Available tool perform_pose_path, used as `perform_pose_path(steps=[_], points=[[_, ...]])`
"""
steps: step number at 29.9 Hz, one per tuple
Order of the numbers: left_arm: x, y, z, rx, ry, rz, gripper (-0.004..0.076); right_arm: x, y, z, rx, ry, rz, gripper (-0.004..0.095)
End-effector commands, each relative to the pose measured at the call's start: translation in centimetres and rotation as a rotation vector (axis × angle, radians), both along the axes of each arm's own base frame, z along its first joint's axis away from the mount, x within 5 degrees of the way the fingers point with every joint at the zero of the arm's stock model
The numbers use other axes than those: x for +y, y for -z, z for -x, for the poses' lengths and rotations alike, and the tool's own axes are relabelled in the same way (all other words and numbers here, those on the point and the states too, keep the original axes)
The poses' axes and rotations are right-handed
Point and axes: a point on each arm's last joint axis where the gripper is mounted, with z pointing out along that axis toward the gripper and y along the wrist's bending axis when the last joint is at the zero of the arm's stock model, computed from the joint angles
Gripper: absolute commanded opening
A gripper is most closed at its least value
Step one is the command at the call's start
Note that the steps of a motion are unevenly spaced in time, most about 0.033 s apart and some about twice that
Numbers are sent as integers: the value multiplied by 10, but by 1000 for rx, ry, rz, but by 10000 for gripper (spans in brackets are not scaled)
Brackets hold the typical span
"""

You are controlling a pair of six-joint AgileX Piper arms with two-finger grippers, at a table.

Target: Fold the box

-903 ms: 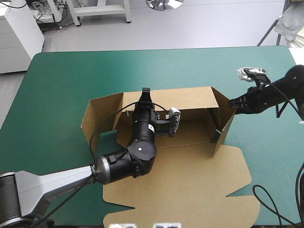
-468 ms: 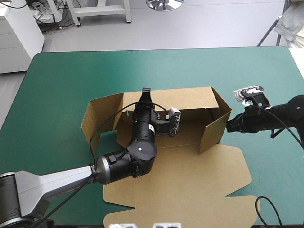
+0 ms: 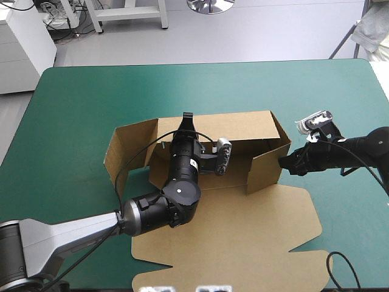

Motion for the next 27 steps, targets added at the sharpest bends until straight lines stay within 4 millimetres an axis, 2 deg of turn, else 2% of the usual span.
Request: perform_pose_path(steps=[1,6,11,19,23,27], points=[[6,-27,1,-92,8,22,-10,5,-16,0,-67,15,-62,707],[6,-27,1,-91,10,23,-10,20,-14,3,-36,-29,-49,700],[6,-27,1,-91,10,23,-10,22,-3,5,-29,27,-39,700],[6,-27,1,-90,14,24,-10,26,16,26,-179,111,-110,698],[6,-27,1,-90,14,24,-10,38,25,23,-206,96,-116,698],[6,-27,1,-91,14,23,-10,47,23,19,-260,128,-97,698]])
